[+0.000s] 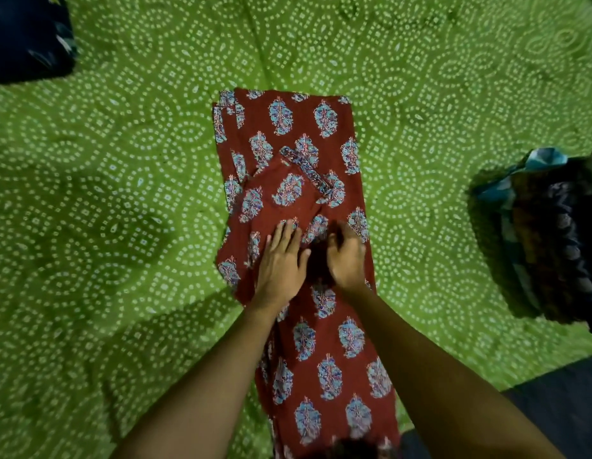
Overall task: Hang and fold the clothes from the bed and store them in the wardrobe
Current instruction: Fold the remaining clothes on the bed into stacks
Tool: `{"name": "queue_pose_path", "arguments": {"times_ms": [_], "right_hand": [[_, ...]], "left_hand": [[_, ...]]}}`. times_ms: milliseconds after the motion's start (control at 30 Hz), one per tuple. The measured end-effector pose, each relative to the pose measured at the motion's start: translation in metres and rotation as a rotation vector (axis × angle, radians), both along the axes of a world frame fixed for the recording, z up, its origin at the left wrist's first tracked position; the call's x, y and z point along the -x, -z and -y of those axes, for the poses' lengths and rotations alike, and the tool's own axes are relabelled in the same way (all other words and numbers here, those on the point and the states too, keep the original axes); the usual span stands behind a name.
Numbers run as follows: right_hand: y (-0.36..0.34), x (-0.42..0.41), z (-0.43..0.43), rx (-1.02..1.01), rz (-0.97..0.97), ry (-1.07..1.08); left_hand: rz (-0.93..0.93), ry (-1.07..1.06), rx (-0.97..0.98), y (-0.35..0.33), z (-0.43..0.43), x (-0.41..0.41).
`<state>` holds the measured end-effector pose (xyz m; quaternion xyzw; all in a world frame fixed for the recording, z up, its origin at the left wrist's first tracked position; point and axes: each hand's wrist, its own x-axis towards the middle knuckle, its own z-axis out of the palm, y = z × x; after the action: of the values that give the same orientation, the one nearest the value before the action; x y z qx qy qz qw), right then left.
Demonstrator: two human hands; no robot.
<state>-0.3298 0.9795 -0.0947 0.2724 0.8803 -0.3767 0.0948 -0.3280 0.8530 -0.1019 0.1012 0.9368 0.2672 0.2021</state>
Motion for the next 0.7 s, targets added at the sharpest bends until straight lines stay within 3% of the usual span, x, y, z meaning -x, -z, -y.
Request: {"name": "queue_pose_path", "arguments": {"times_ms": [100,333,533,700], "right_hand": [[0.011,-0.030,-0.010,-0.023,0.151,-0.372],[0.007,-0.108,-0.025,-0.185,0.276,-0.543],[0.003,-0.191,-0.057,-0.217,0.297,-0.620],[0.000,-0.254,-0.075,-0.093,0.179,-0.390]], "left_hand": [[-0.003,0.073,0.082,0.006,0.007,-0.042],[0.074,0.032,0.161,-0.001,-0.004,-0.111],[0.128,0.016,0.197,-0.001,-0.010,-0.200],[0.062,-0.216,0.148,-0.014,-0.009,-0.257]]}}
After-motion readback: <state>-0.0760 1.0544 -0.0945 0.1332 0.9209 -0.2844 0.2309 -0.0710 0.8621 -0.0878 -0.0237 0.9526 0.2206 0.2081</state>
